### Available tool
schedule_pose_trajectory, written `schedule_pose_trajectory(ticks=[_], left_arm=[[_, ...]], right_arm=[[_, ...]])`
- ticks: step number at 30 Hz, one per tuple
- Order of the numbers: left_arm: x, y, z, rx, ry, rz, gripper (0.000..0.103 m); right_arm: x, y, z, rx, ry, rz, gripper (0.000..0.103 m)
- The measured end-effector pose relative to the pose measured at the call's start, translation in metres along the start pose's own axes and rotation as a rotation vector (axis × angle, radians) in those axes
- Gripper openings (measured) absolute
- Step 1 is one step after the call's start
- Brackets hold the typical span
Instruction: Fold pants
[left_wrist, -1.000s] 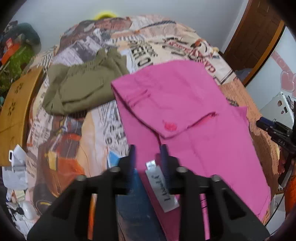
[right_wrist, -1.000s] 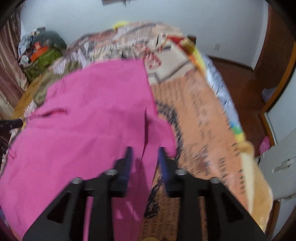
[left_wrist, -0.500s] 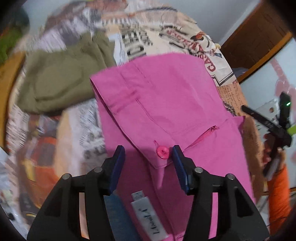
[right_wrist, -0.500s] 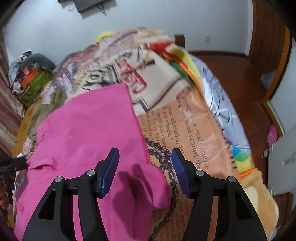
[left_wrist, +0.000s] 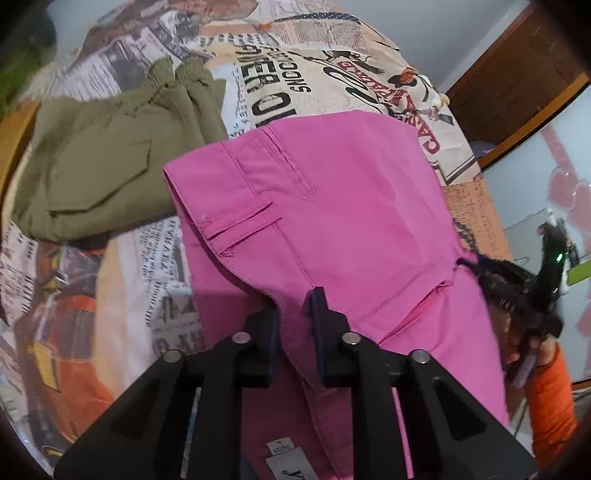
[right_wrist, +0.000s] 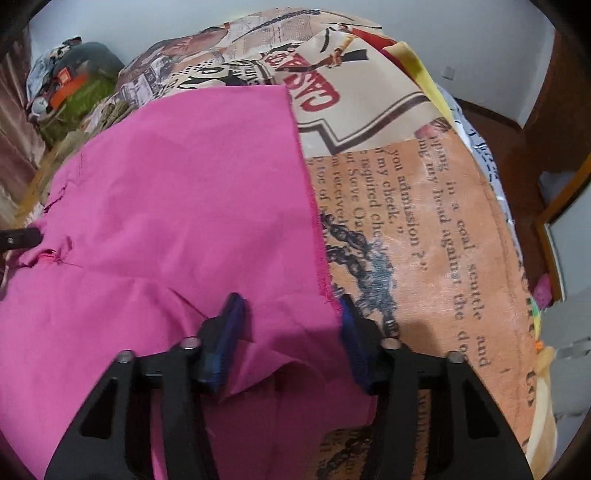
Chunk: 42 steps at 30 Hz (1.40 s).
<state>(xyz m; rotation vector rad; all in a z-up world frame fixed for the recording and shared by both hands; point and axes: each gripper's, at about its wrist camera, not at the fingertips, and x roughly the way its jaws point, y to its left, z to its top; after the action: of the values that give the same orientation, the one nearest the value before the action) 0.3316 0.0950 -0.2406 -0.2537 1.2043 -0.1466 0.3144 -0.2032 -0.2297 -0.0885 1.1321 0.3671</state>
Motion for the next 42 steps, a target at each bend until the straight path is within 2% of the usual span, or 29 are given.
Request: schedule_pose_trajectory(ticks=[2, 4, 7, 10, 12, 16, 19, 21, 22, 23, 24, 27, 28, 31, 32, 33, 35, 36, 37, 39, 42], left_arm=[[-0.001, -0.004, -0.001, 0.028, -0.014, 0.036, 0.009], [-0.002, -0.010, -0.003, 0.061, -0.033, 0.068, 0.007], [-0.004, -0.014, -0.003, 0.079, -0.056, 0.104, 0.003], [-0.007, -0.022, -0.006, 0.141, -0.120, 0.215, 0.003], [-0.004, -0.025, -0.009, 0.189, -0.140, 0.279, 0.004], [-0.001, -0.024, -0.011, 0.216, -0.141, 0.320, 0.005], [-0.001, -0.013, -0.010, 0.179, -0.142, 0.324, 0.008], [-0.002, 0.002, -0.009, 0.098, -0.138, 0.316, 0.008], [-0.001, 0.009, -0.008, 0.063, -0.132, 0.324, 0.007], [0.000, 0.017, -0.008, 0.027, -0.122, 0.369, 0.006], [0.002, 0.026, -0.009, -0.009, -0.103, 0.368, 0.006], [-0.001, 0.050, -0.012, -0.126, -0.053, 0.180, 0.006], [-0.007, 0.054, -0.014, -0.146, -0.067, 0.158, 0.006], [-0.025, 0.055, -0.016, -0.128, -0.112, 0.166, 0.009], [-0.035, 0.054, -0.015, -0.113, -0.139, 0.188, 0.012], [-0.040, 0.053, -0.015, -0.106, -0.152, 0.194, 0.018], [-0.055, 0.049, -0.012, -0.081, -0.192, 0.203, 0.030], [-0.062, 0.046, -0.011, -0.068, -0.217, 0.206, 0.039], [-0.069, 0.043, -0.010, -0.055, -0.240, 0.207, 0.048], [-0.076, 0.038, -0.004, -0.031, -0.273, 0.211, 0.058], [-0.082, 0.028, 0.008, 0.017, -0.308, 0.213, 0.066]], right_arm=[[-0.004, -0.006, 0.006, 0.019, -0.019, -0.034, 0.018], [-0.007, -0.012, 0.010, 0.036, -0.031, -0.034, 0.018], [0.006, -0.013, 0.005, 0.021, 0.025, -0.035, 0.017], [0.009, -0.001, -0.002, -0.092, -0.003, -0.112, 0.012], [0.009, 0.003, -0.005, -0.110, -0.010, -0.145, 0.008], [0.010, -0.001, -0.002, -0.093, -0.006, -0.137, 0.008], [0.015, 0.005, 0.002, -0.094, 0.005, -0.135, 0.007], [0.016, 0.006, 0.005, -0.104, 0.020, -0.144, 0.007], [0.017, 0.007, 0.005, -0.110, 0.025, -0.149, 0.007], [0.017, 0.008, 0.006, -0.124, 0.030, -0.154, 0.007], [0.017, 0.008, 0.006, -0.134, 0.031, -0.153, 0.007], [0.014, 0.005, 0.008, -0.133, 0.030, -0.131, 0.008], [0.011, 0.004, 0.008, -0.131, 0.032, -0.127, 0.009], [-0.009, 0.000, 0.008, -0.135, -0.003, -0.119, 0.019], [-0.020, 0.000, 0.010, -0.139, -0.034, -0.121, 0.028], [-0.030, 0.001, 0.009, -0.142, -0.064, -0.123, 0.039], [-0.057, 0.003, 0.014, -0.156, -0.147, -0.119, 0.052], [-0.069, 0.005, 0.017, -0.161, -0.184, -0.112, 0.058], [-0.077, 0.006, 0.021, -0.164, -0.210, -0.108, 0.060], [-0.094, 0.008, 0.029, -0.166, -0.268, -0.097, 0.067], [-0.108, 0.010, 0.047, -0.156, -0.339, -0.068, 0.072]])
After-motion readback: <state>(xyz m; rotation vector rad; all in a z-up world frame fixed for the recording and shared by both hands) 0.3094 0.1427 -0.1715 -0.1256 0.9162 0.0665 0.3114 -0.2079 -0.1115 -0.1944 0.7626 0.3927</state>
